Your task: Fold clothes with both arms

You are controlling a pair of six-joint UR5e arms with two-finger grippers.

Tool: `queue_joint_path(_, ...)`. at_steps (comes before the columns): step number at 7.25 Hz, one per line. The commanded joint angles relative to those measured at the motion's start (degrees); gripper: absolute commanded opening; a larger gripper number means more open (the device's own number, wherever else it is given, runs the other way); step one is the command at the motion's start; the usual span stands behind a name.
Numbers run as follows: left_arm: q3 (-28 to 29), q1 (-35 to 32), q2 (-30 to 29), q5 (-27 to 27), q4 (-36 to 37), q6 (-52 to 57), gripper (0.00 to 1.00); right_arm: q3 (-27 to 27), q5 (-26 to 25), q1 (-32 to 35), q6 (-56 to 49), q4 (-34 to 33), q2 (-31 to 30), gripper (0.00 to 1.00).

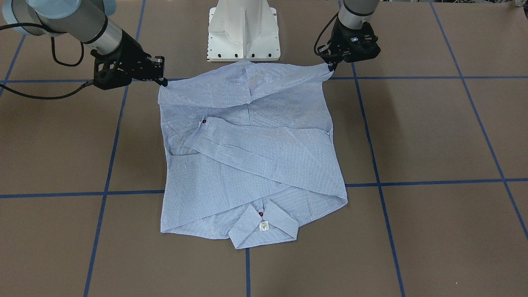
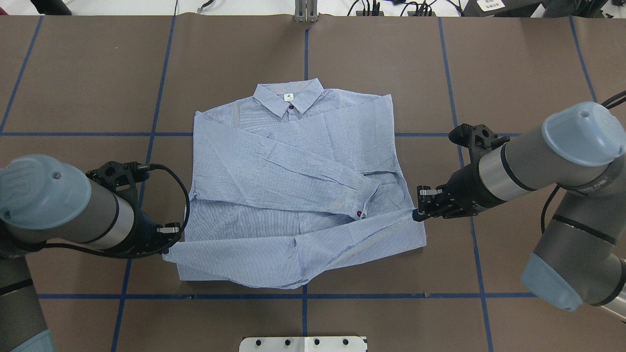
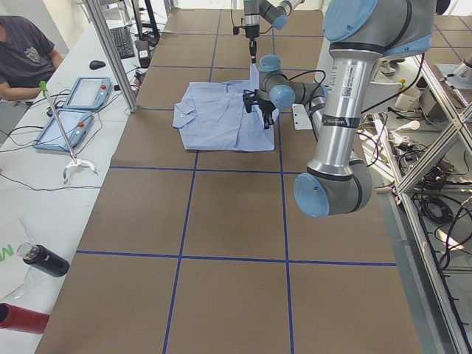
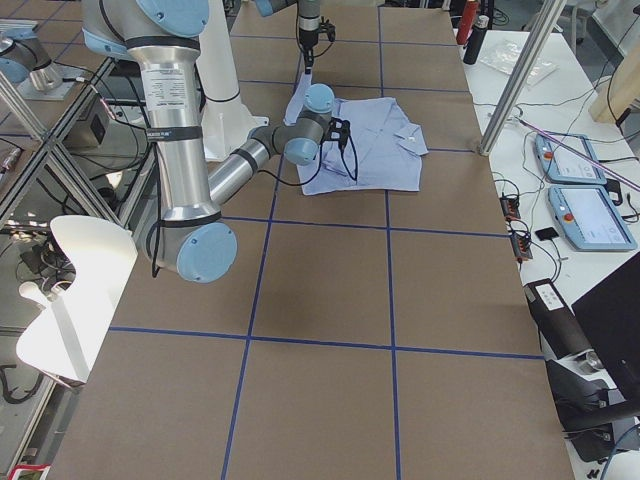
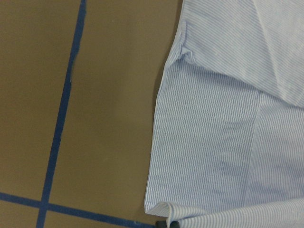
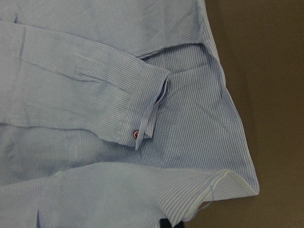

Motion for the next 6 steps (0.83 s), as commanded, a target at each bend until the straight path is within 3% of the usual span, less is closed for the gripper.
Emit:
queue_joint_path(1,2.3,-4.5,-1.1,-0.4,-0.1,3.4,0.0,-2.3,0.0,5.6,0.0,-0.1,1.7,0.0)
queue_joint_path(4,8.9,-9.1,-8.9,-4.2,0.2,3.8,0.0,-6.7,-0.2,8.4,0.4,-0.3,7.8,0.0)
queue_joint_path(6,11.6,-11.5,-9.3,-4.4,-0.4,4.2,0.0,-11.1,-0.6,9.5,0.3,-0.2,11.6,0.0)
